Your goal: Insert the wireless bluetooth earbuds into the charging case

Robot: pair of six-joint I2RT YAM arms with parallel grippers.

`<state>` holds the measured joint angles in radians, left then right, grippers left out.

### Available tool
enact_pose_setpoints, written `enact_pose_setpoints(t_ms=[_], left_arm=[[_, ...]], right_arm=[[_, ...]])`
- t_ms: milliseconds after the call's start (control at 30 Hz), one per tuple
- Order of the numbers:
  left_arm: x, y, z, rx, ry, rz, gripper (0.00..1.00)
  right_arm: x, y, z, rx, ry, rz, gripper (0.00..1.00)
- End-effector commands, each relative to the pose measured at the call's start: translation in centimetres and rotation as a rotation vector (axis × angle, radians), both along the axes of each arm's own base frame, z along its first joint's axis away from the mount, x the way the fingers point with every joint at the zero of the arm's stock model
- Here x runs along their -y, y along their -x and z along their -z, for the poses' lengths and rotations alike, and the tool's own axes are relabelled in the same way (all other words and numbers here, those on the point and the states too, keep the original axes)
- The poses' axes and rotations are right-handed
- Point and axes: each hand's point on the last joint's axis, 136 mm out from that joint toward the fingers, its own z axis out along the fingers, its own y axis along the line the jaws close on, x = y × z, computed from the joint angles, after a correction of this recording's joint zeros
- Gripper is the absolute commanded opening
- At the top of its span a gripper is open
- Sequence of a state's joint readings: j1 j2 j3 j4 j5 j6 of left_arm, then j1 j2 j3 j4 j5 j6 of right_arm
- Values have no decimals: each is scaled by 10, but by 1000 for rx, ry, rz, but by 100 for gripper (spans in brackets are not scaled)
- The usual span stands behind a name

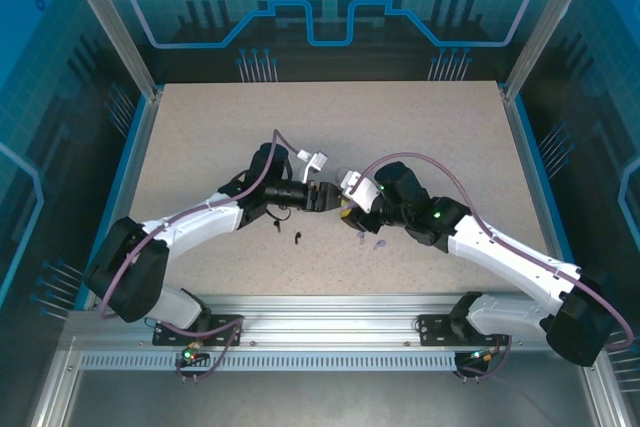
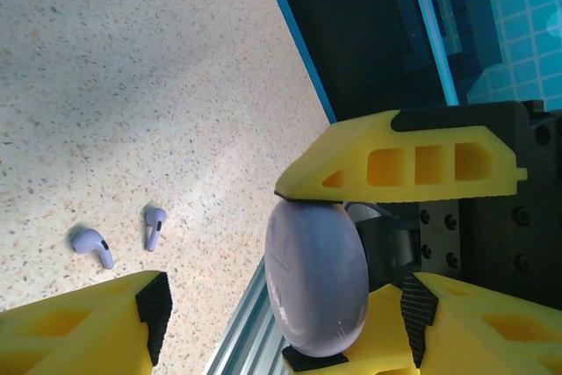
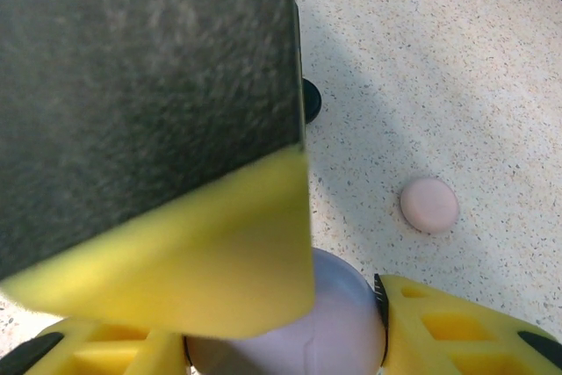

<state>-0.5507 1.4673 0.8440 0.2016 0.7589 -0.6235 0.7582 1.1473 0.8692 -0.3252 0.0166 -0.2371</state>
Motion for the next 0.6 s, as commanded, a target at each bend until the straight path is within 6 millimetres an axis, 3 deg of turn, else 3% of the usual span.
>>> enact_pose_setpoints(t_ms=[0,233,433,567], left_arm=[[12,3,-12,20,38,59,72],[18,10,-14,12,56,110,61],[20,16,-17,9,74,148,44],[21,19,-20,15,84,171,30]], right_arm=[[-5,-2,-8,17,-40,-13,46],[-6,-7,-6,21,-32,-4,46],[-6,-10,2,8,-12,-1,46],[-9,-15,-10,15,-38,3,46]])
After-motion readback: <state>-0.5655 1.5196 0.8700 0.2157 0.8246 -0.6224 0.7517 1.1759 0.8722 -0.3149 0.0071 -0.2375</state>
